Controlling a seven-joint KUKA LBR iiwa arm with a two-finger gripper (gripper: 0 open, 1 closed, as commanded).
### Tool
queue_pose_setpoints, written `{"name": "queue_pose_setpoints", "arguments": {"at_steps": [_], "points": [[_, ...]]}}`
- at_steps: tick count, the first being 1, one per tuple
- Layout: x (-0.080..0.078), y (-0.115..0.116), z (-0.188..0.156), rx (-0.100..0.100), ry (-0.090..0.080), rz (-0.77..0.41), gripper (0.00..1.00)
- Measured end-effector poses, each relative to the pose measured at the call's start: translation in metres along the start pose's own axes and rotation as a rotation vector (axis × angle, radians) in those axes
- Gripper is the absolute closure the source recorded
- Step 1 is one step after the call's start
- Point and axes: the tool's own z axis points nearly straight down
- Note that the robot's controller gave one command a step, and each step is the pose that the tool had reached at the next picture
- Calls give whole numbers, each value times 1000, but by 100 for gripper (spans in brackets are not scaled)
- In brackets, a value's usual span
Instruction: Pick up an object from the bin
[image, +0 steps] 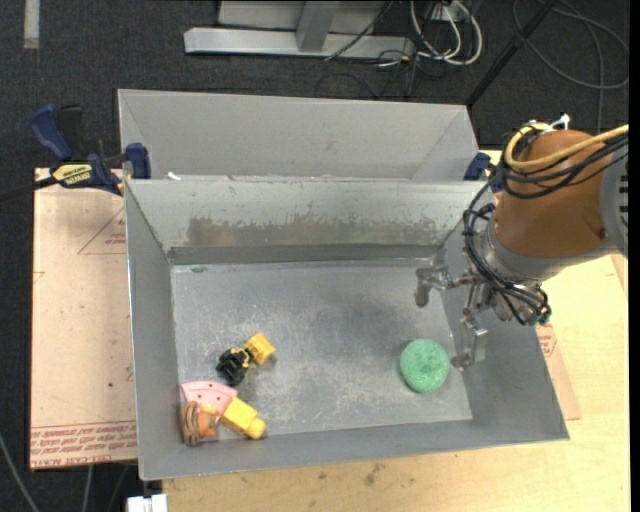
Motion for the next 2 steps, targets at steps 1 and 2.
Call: {"name": "queue_pose_setpoints", "arguments": {"at_steps": [1, 2], "points": [[21, 0, 38, 0, -1, -60, 0], [27, 3, 62, -1, 2, -127, 0]]}}
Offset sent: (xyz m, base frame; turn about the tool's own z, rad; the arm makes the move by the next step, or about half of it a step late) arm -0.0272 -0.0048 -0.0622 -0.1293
